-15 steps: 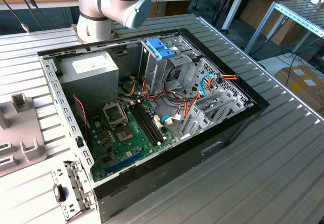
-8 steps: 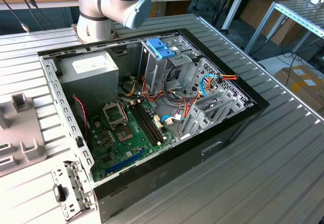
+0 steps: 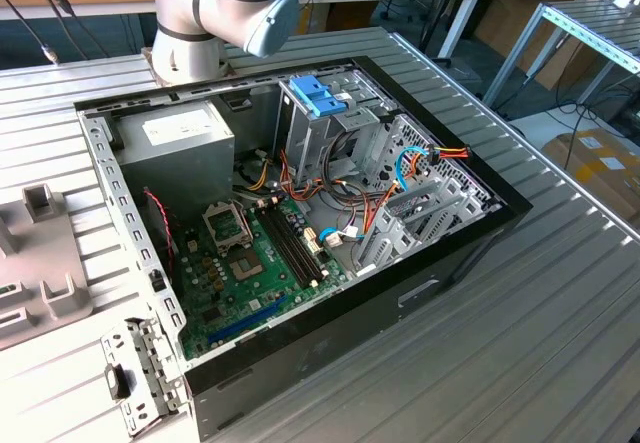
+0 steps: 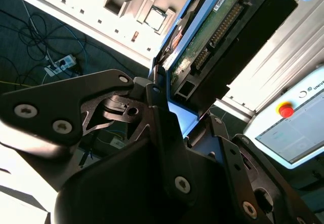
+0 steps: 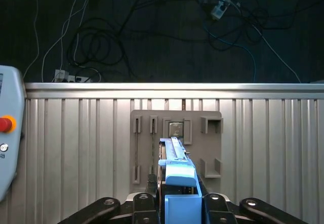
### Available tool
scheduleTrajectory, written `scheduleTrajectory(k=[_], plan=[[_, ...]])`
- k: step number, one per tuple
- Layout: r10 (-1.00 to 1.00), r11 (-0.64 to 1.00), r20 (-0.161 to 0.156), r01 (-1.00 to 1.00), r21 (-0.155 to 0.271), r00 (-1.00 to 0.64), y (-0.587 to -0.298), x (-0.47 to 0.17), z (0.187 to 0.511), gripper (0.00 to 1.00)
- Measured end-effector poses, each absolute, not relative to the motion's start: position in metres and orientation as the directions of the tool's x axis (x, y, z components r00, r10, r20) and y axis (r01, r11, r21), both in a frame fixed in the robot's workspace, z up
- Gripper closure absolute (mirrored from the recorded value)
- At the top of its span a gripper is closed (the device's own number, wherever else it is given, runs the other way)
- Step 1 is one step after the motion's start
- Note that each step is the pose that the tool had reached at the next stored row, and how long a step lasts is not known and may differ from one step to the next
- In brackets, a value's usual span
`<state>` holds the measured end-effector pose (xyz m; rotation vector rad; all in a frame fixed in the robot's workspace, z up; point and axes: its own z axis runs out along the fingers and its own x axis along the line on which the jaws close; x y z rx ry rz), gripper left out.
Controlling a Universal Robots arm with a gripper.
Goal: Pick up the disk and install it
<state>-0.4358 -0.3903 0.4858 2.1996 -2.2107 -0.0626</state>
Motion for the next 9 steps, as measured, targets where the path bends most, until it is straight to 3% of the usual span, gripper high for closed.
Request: scheduleTrajectory(k=[9], plan=[[-1.000, 0.005, -0.010, -0.999, 0.044, -0.005, -0.3906, -0.4336, 0.4853, 0.63]])
